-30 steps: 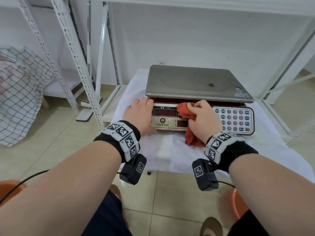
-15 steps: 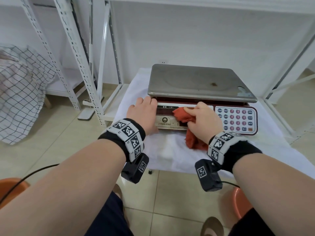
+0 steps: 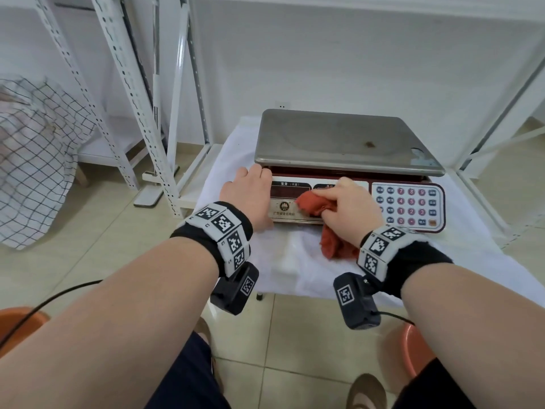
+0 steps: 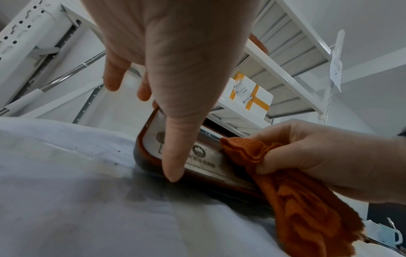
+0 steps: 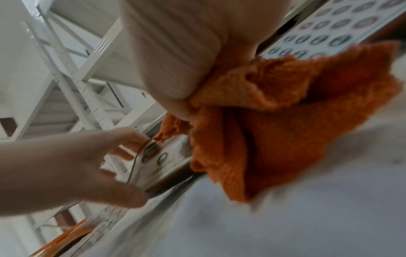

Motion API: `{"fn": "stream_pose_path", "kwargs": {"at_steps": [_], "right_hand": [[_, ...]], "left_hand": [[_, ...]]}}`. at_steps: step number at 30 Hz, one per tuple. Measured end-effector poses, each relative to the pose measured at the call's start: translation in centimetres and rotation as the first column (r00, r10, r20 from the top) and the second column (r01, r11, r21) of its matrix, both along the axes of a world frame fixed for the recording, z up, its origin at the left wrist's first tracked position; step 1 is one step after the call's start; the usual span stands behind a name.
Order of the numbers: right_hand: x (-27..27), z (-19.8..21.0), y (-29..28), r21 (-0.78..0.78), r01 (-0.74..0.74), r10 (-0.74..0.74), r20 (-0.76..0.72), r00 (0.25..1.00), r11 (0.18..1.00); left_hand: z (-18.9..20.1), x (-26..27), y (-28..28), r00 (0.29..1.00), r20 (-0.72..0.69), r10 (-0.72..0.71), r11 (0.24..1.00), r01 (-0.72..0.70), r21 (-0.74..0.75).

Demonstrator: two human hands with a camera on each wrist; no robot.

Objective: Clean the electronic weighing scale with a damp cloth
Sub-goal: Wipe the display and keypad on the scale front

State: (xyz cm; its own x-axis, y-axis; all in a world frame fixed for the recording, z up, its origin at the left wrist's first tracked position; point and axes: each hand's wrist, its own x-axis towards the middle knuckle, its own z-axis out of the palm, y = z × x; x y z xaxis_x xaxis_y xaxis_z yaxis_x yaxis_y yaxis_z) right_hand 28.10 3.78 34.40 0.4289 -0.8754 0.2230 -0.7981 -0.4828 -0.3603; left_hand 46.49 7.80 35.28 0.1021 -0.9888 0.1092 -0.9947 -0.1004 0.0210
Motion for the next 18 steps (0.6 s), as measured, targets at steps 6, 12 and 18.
{"fn": "stream_pose_path", "kwargs": {"at_steps": [6, 12, 18], "right_hand": [[-0.5, -0.7, -0.1, -0.075, 0.166, -0.16, 0.079, 0.984, 0.983], [-1.0, -0.2, -0.5, 0.034, -0.068, 0.068, -0.025, 0.997, 0.997], [-2.4, -0.1, -1.3, -0.06, 0.152, -0.147, 0.08, 0.986, 0.987]], "left_hand": [[0.0, 0.0, -0.1, 1.0, -0.018, 0.004, 1.0, -0.004, 0.002], [0.0, 0.0, -0.2, 0.999, -0.031, 0.012, 1.0, -0.012, 0.013], [0.0, 0.0, -0.1, 0.999, -0.049, 0.016, 1.0, -0.016, 0.012]]}}
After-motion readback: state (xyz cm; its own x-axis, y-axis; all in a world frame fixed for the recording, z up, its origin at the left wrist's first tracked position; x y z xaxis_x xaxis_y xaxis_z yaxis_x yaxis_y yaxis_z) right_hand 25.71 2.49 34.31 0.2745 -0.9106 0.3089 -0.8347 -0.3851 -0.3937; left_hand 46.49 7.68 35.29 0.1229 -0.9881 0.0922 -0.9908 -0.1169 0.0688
